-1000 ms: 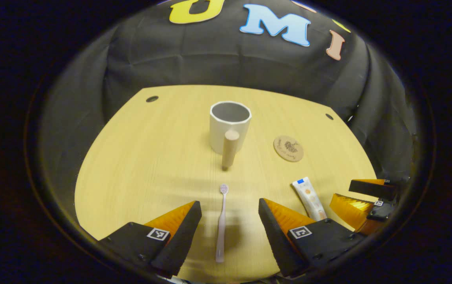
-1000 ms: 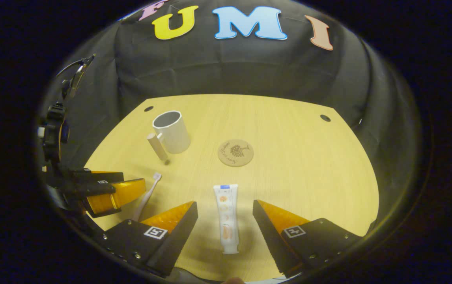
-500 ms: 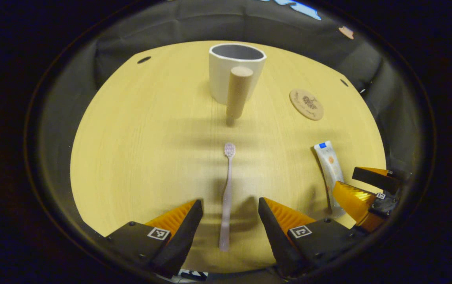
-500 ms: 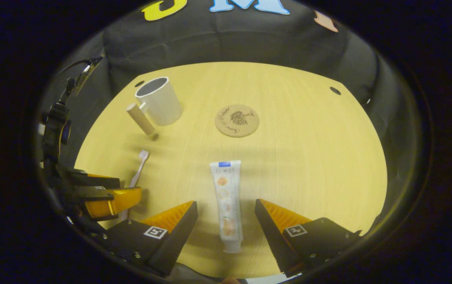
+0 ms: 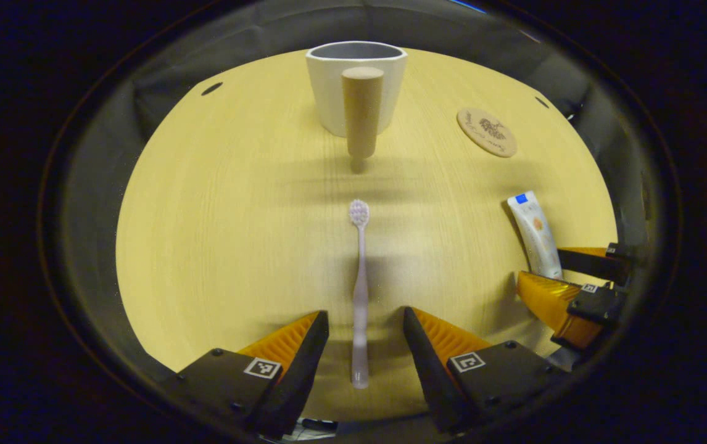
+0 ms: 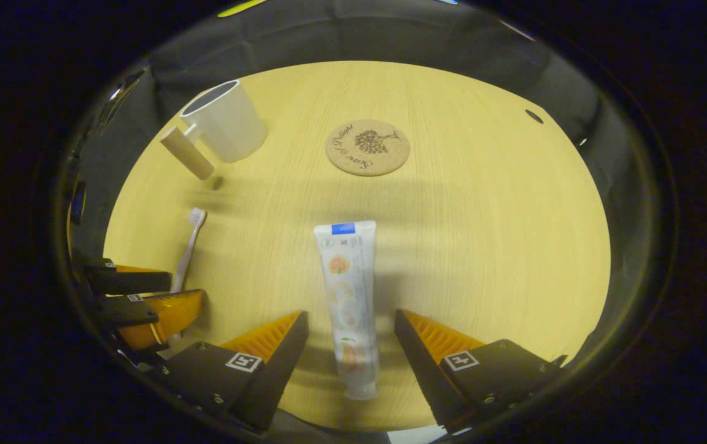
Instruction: Put the toothbrush and toothpaste on the desktop into the cup, then pick up the cup and place it on the coaster on the desktop.
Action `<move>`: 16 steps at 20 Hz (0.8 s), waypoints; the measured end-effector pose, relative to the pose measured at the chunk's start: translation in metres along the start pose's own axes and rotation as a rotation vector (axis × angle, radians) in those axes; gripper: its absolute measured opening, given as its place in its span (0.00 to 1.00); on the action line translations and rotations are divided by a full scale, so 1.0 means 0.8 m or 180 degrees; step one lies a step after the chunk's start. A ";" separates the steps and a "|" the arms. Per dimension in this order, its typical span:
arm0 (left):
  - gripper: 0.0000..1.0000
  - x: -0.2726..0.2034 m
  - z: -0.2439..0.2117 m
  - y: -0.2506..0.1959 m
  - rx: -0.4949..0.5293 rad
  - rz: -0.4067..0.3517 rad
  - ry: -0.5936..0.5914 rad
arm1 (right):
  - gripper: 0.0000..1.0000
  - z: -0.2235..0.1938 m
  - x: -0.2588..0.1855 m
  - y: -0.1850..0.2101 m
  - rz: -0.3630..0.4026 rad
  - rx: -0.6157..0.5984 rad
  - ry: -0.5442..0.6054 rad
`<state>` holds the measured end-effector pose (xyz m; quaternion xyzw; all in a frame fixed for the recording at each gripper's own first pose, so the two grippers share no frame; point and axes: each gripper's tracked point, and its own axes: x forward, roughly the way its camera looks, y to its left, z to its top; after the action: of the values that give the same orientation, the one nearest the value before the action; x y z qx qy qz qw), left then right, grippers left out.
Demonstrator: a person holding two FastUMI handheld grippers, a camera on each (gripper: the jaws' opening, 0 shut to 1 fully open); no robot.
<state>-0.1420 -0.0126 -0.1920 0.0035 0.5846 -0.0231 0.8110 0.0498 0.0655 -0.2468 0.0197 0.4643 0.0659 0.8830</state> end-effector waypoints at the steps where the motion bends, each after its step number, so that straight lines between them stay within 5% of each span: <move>1: 0.80 0.000 -0.001 -0.002 0.0020 0.0007 0.0002 | 0.86 -0.001 -0.001 -0.001 -0.0015 0.0000 0.0017; 2: 0.72 0.000 -0.001 -0.002 0.0019 0.0008 -0.0004 | 0.85 0.000 -0.003 -0.008 -0.0080 0.0000 0.0016; 3: 0.82 -0.001 -0.001 -0.002 0.0024 0.0012 0.0005 | 0.67 -0.003 0.000 -0.009 -0.0087 0.0025 0.0033; 5: 0.77 0.000 0.001 -0.004 0.0026 0.0012 -0.0009 | 0.67 -0.010 0.000 -0.009 -0.0085 0.0028 0.0102; 6: 0.58 0.000 0.000 -0.004 0.0038 0.0009 0.0001 | 0.67 -0.012 0.000 -0.008 -0.0088 0.0004 0.0109; 7: 0.72 0.000 -0.001 -0.003 0.0054 0.0006 0.0003 | 0.69 -0.011 0.002 -0.010 -0.0129 -0.0006 0.0066; 8: 0.65 -0.001 0.000 -0.004 0.0060 0.0004 0.0011 | 0.58 -0.012 0.003 -0.010 -0.0140 0.0059 0.0056; 9: 0.72 0.000 0.003 -0.003 0.0071 -0.0001 0.0003 | 0.46 -0.011 0.001 -0.009 -0.0125 0.0070 0.0057; 10: 0.70 0.001 0.002 -0.005 -0.0011 -0.0006 -0.0015 | 0.46 -0.011 -0.002 -0.011 -0.0112 0.0064 0.0051; 11: 0.43 0.001 0.002 -0.005 -0.0033 0.0000 -0.0028 | 0.46 -0.010 0.001 -0.011 -0.0123 0.0081 0.0027; 12: 0.43 0.000 0.001 -0.005 -0.0013 -0.0006 -0.0035 | 0.44 -0.009 -0.009 -0.012 -0.0106 0.0172 0.0014; 13: 0.43 0.000 0.001 -0.005 -0.0014 -0.0012 -0.0070 | 0.32 -0.009 -0.002 -0.013 -0.0073 0.0174 0.0002; 16: 0.17 0.000 0.003 -0.001 -0.0078 -0.0018 -0.0158 | 0.32 -0.008 -0.004 -0.013 0.0008 0.0200 -0.0065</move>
<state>-0.1395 -0.0133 -0.1909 -0.0087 0.5645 -0.0183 0.8252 0.0438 0.0547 -0.2490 0.0486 0.4571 0.0522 0.8865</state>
